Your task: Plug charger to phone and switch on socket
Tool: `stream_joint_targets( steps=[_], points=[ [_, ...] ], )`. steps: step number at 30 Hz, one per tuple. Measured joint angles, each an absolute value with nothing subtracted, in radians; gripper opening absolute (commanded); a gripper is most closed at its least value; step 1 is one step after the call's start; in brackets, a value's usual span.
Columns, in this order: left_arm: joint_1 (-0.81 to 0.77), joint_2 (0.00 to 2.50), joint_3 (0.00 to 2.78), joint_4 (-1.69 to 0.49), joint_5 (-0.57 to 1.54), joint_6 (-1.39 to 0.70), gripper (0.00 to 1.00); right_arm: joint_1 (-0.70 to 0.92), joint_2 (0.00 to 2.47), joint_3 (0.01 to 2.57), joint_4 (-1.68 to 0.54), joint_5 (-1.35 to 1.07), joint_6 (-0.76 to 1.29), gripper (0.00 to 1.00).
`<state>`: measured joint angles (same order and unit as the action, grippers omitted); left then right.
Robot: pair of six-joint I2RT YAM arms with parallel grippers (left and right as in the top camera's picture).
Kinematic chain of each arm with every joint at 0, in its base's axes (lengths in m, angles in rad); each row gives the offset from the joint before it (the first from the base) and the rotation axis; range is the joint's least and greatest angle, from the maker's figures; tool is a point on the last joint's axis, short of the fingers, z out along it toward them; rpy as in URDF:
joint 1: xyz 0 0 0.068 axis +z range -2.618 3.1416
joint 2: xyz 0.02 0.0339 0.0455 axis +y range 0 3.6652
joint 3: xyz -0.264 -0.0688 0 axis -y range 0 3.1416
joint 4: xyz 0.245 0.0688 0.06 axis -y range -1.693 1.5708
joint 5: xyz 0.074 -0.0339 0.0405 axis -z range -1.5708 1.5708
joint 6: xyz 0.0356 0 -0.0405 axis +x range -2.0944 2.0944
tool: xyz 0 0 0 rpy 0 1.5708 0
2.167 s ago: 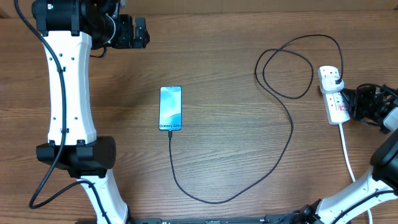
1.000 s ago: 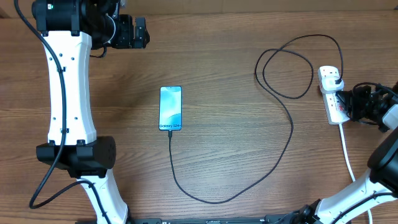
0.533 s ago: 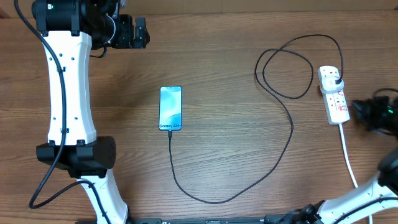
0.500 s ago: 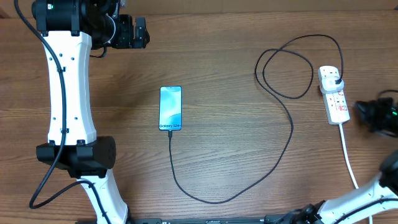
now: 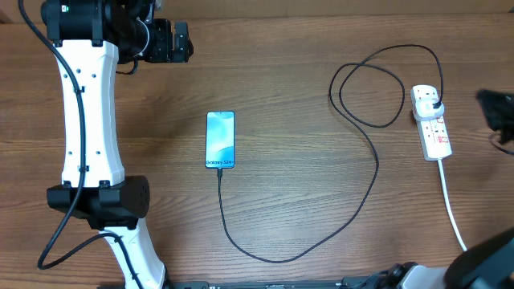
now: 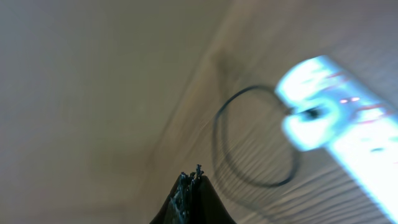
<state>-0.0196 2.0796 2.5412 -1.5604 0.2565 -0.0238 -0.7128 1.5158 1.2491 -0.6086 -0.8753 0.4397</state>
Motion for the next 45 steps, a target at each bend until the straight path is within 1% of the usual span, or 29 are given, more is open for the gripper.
stream_joint_targets(
  steps=[4, 9, 11, 14, 15, 16, 17, 18, 19, 26, 37, 41, 45],
  points=[
    [-0.02, 2.08, 2.541, -1.56, 0.257, -0.024, 1.0, -0.564, 1.37, 1.25, -0.717, -0.815, 0.384, 0.04],
    [-0.02, 2.08, 2.541, -1.561, 0.257, -0.023, 1.0, -0.364, 1.192, 1.252, -0.875, -0.601, 0.328, 0.04],
    [-0.02, 2.08, 2.541, -1.562, 0.257, -0.023, 1.0, -0.298, 1.134, 1.253, -0.915, -0.527, 0.313, 0.05],
    [-0.02, 2.08, 2.541, -1.561, 0.257, -0.023, 1.0, -0.199, 1.057, 1.254, -0.992, -0.418, 0.303, 0.18],
    [-0.02, 2.08, 2.541, -1.561, 0.257, -0.023, 1.0, -0.169, 1.036, 1.254, -1.016, -0.397, 0.294, 0.25],
    [-0.02, 2.08, 2.541, -1.561, 0.257, -0.023, 1.0, -0.138, 1.017, 1.255, -1.037, -0.38, 0.291, 0.39],
    [-0.02, 2.08, 2.541, -1.561, 0.257, -0.024, 1.0, -0.116, 1.002, 1.255, -1.06, -0.368, 0.29, 0.6],
    [-0.02, 2.08, 2.541, -1.561, 0.257, -0.023, 0.99, -0.093, 0.986, 1.255, -1.085, -0.357, 0.282, 0.91],
    [-0.02, 2.08, 2.541, -1.561, 0.257, -0.023, 1.0, -0.08, 0.974, 1.255, -1.106, -0.348, 0.276, 1.0],
    [-0.02, 2.08, 2.541, -1.561, 0.257, -0.024, 1.0, -0.065, 0.959, 1.255, -1.237, -0.31, 0.267, 1.0],
    [-0.02, 2.08, 2.541, -1.561, 0.257, -0.023, 1.0, -0.065, 1.001, 1.255, -1.243, -0.287, 0.265, 1.0],
    [-0.02, 2.08, 2.541, -1.561, 0.257, -0.023, 1.0, -0.065, 1.018, 1.254, -1.203, -0.269, 0.264, 1.0],
    [-0.02, 2.08, 2.541, -1.561, 0.257, -0.023, 1.0, -0.062, 1.009, 1.241, -1.069, -0.228, 0.262, 1.0]
  ],
)
